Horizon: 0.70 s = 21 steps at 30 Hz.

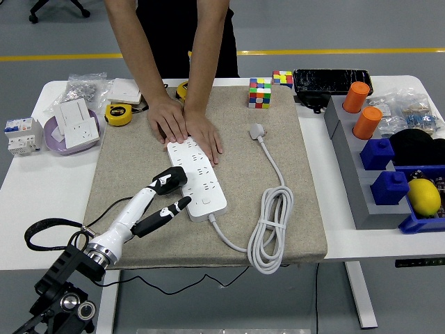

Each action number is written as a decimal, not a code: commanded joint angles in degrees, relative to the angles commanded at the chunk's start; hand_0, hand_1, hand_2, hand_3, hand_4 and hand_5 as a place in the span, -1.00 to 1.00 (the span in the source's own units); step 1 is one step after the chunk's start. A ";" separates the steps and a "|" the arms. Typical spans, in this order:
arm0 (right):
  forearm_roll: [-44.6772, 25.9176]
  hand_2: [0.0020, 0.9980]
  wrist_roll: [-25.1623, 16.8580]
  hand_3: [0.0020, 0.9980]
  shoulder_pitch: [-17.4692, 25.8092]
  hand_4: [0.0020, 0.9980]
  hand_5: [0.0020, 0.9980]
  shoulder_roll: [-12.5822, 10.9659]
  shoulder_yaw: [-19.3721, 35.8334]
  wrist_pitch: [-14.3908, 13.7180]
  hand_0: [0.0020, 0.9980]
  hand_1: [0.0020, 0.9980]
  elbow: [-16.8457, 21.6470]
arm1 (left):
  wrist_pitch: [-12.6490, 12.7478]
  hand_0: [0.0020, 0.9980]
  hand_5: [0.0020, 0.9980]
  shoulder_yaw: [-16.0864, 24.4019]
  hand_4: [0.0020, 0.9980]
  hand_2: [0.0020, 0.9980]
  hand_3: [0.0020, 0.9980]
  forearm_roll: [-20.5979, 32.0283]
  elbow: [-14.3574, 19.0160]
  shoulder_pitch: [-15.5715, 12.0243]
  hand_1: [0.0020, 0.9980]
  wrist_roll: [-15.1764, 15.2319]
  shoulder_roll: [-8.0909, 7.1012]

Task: Pick up the plug,place it near the board,insert it into the board,press the button

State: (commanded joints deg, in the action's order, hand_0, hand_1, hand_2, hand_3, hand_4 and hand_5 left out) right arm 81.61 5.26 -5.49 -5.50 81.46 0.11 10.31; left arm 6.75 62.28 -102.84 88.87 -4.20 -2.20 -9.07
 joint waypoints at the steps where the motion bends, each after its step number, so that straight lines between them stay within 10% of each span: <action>1: 0.11 0.43 0.03 0.42 0.03 1.00 0.34 0.01 0.11 0.00 0.74 0.45 0.00 | 0.05 1.00 1.00 -0.36 1.00 0.95 0.89 0.03 -0.46 0.51 1.00 -0.05 -0.02; 21: -0.05 0.43 0.07 0.42 -0.09 1.00 0.34 0.01 -0.14 -0.06 0.74 0.45 0.00 | -0.48 1.00 1.00 -4.10 1.00 0.94 0.88 -1.96 -2.04 5.78 1.00 -1.25 -0.65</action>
State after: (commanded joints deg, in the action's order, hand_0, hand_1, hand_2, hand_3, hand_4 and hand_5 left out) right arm 81.56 5.32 -5.58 -5.49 81.31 0.05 10.31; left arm 6.27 58.18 -104.80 86.83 1.58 -3.45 -9.72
